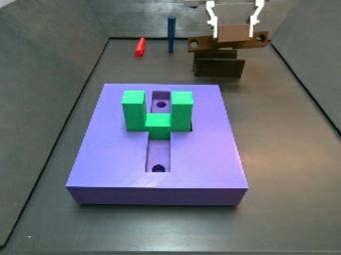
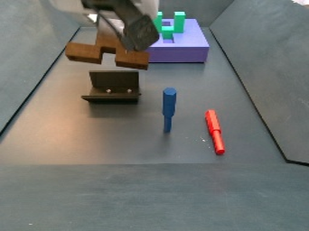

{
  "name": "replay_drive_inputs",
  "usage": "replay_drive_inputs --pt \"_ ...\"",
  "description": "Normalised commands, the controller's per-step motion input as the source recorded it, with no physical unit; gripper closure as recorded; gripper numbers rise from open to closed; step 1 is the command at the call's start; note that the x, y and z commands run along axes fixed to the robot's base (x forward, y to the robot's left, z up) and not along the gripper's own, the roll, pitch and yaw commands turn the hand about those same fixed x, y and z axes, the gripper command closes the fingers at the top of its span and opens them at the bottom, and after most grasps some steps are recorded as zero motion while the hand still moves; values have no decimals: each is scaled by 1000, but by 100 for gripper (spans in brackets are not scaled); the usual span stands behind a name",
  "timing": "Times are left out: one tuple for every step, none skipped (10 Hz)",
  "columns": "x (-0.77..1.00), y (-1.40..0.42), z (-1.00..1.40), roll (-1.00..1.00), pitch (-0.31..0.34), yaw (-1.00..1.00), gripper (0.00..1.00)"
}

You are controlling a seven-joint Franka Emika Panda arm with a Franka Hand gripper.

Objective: Pick up the brown object. Move up. Place the brown object on the fixture. Regrasp the brown object. Move to above the board. Insert the brown object.
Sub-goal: Place the brown object on the fixture.

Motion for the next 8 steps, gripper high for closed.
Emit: replay_drive_inputs --pt "557 94 -191 -531 243 57 100" --pt "494 74 -180 -400 191 3 100" --pt "509 43 -191 -326 177 0 100" --pt "500 80 -183 -277 160 0 100" --pt "463 100 -129 -134 220 -34 100" --pt "423 100 -126 -26 217 -37 100" --pt "346 120 -154 -23 166 -14 100" --pt "223 149 -137 -23 123 0 100"
